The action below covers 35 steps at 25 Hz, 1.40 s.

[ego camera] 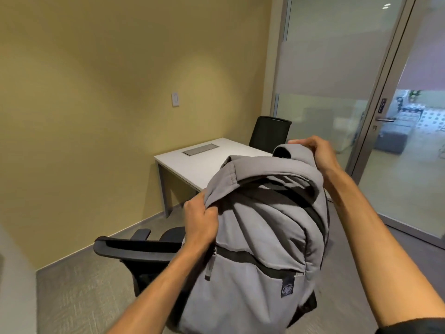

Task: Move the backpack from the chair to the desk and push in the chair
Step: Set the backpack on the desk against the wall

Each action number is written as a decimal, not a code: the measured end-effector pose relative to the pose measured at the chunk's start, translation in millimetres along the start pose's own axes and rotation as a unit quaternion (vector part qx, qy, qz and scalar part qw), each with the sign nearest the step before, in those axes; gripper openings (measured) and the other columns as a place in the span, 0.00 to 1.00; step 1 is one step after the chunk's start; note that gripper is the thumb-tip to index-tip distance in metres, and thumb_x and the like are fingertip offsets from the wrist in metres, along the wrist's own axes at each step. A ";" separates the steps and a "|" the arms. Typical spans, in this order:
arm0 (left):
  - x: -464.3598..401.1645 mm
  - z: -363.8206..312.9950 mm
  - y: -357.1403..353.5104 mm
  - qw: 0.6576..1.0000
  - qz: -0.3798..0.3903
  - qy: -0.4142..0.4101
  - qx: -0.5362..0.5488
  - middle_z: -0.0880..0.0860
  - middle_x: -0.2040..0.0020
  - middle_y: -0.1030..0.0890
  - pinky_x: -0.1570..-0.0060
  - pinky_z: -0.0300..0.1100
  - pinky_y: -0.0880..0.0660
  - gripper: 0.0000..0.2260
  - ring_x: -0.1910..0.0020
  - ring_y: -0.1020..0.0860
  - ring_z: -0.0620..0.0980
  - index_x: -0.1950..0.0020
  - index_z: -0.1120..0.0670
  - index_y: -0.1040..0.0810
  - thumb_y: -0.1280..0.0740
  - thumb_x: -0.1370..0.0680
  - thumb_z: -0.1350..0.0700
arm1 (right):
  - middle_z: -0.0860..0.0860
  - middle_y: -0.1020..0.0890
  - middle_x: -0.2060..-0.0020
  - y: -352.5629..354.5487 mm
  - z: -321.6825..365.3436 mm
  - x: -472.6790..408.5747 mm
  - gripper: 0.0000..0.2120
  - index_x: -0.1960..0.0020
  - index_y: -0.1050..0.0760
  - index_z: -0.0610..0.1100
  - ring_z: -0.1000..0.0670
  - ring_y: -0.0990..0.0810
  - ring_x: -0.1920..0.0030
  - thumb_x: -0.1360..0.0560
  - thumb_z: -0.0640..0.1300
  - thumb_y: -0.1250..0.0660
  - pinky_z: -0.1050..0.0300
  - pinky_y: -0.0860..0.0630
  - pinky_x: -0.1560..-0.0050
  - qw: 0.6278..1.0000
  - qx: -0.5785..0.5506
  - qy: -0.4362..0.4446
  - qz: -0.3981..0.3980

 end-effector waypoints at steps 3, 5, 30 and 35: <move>-36.3 -9.2 6.9 1.000 -0.009 0.024 -0.010 0.51 0.71 0.28 0.71 0.46 0.38 0.05 0.70 0.34 0.47 0.68 0.62 0.30 0.41 0.35 0.61 | 0.36 0.16 0.53 12.6 -18.0 8.2 0.28 0.51 0.15 0.43 0.40 0.18 0.52 0.25 0.66 0.40 0.51 0.22 0.50 0.982 -0.026 -0.019 0.187; -62.8 -18.1 17.3 0.999 -0.024 0.042 0.005 0.43 0.73 0.28 0.73 0.43 0.37 0.07 0.72 0.34 0.44 0.70 0.58 0.30 0.38 0.32 0.58 | 0.39 0.17 0.42 18.0 -35.2 13.9 0.39 0.41 0.18 0.47 0.39 0.20 0.41 0.33 0.77 0.43 0.42 0.26 0.37 0.963 -0.033 -0.033 0.266; -211.1 142.8 189.0 0.971 0.109 0.189 0.101 0.47 0.53 0.13 0.60 0.40 0.20 0.29 0.55 0.15 0.47 0.47 0.49 0.16 0.20 0.43 0.36 | 0.59 0.14 0.68 -250.1 -33.0 -66.8 0.13 0.53 0.18 0.48 0.59 0.16 0.67 0.33 0.52 0.22 0.69 0.24 0.72 0.987 -0.076 0.131 -0.055; -232.7 210.2 210.8 0.959 0.017 0.212 0.190 0.48 0.60 0.13 0.68 0.34 0.22 0.18 0.60 0.15 0.48 0.58 0.49 0.14 0.21 0.40 0.39 | 0.57 0.14 0.69 -326.6 -48.4 -72.3 0.08 0.57 0.19 0.49 0.57 0.15 0.68 0.31 0.51 0.23 0.67 0.23 0.72 0.992 -0.042 0.107 -0.058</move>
Point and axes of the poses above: each hand's wrist, its own x-axis away from the middle knuckle, its own y-axis out of the back of the hand, z = x × y, the point moved 1 cm from there along -x, towards the middle knuckle
